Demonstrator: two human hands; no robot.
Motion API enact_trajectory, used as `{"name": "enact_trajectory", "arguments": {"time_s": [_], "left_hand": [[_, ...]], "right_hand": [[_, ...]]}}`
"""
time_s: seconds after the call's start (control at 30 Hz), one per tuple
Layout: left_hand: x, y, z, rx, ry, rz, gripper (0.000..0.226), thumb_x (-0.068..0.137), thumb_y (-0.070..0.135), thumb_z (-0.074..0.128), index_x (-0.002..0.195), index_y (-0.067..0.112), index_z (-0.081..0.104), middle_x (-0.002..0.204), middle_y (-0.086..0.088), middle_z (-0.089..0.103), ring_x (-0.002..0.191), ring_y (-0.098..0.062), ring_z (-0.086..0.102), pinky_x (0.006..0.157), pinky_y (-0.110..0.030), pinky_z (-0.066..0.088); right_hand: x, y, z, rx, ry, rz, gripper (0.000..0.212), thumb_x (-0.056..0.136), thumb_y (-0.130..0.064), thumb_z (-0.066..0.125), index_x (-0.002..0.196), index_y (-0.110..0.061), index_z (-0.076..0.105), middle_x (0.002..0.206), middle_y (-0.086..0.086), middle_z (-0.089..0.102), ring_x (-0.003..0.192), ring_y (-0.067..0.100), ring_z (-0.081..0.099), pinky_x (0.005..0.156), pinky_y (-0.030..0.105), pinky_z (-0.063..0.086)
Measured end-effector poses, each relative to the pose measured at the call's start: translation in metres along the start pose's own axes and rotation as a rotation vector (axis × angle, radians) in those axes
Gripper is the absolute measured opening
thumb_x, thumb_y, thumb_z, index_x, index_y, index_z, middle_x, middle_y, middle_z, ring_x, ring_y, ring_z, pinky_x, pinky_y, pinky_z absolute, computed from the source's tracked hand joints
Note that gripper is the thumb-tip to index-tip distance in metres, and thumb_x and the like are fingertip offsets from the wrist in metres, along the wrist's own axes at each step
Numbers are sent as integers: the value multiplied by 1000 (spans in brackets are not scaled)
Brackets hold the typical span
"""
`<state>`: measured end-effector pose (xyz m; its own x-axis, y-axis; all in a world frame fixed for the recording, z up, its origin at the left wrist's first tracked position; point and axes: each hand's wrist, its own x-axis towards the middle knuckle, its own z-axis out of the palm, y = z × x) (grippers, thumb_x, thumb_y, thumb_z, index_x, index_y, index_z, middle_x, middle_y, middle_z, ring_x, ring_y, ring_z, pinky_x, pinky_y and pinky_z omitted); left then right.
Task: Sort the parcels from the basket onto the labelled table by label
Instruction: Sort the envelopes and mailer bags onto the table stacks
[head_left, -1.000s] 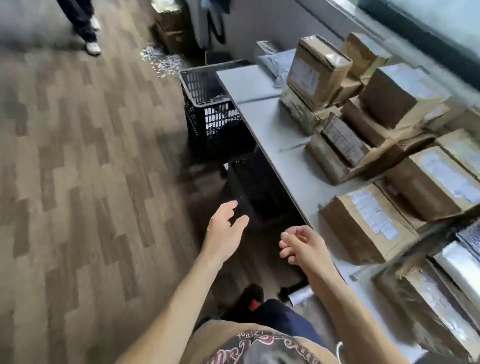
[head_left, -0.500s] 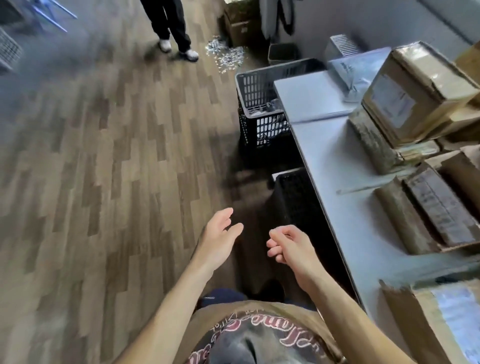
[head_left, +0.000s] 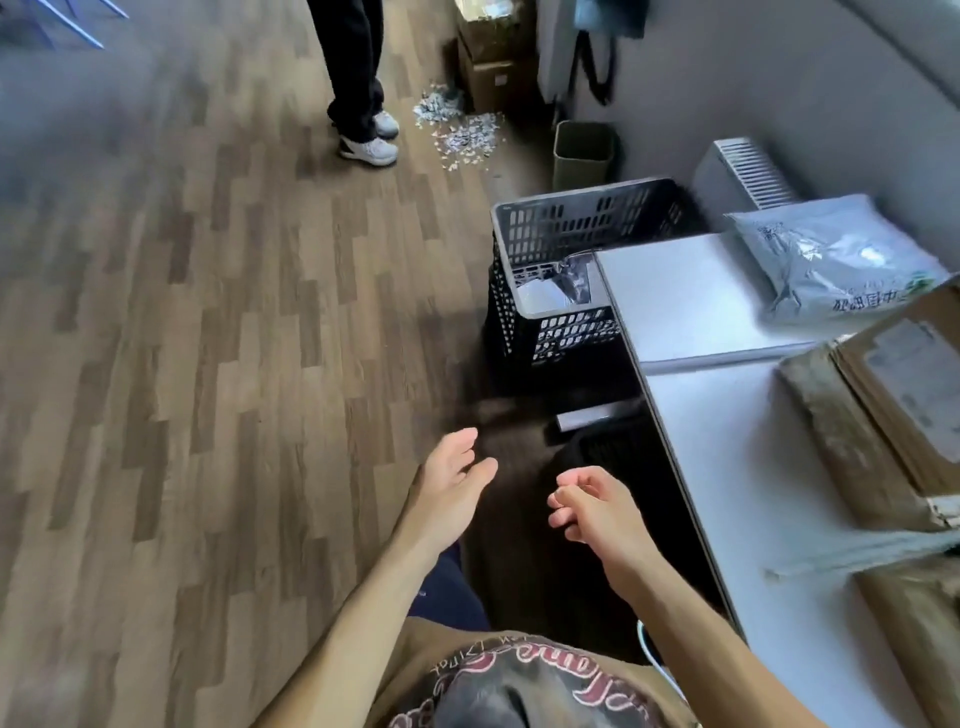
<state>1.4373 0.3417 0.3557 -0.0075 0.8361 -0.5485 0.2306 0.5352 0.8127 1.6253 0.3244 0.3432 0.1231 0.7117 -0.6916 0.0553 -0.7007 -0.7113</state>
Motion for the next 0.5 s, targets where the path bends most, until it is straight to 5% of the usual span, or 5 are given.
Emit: {"name": "enact_trajectory", "arguments": {"time_s": [0.5], "left_hand": [[245,158,-65,166,-346,47,45,99,16,65,143,20,55,143,8,57,132,-6,54,109,-22,39]], "right_hand": [[149,-169,70,390,284,95,18,90,7,57,101,-6,61,84,10,61,59,15,54,52,21,36]]}}
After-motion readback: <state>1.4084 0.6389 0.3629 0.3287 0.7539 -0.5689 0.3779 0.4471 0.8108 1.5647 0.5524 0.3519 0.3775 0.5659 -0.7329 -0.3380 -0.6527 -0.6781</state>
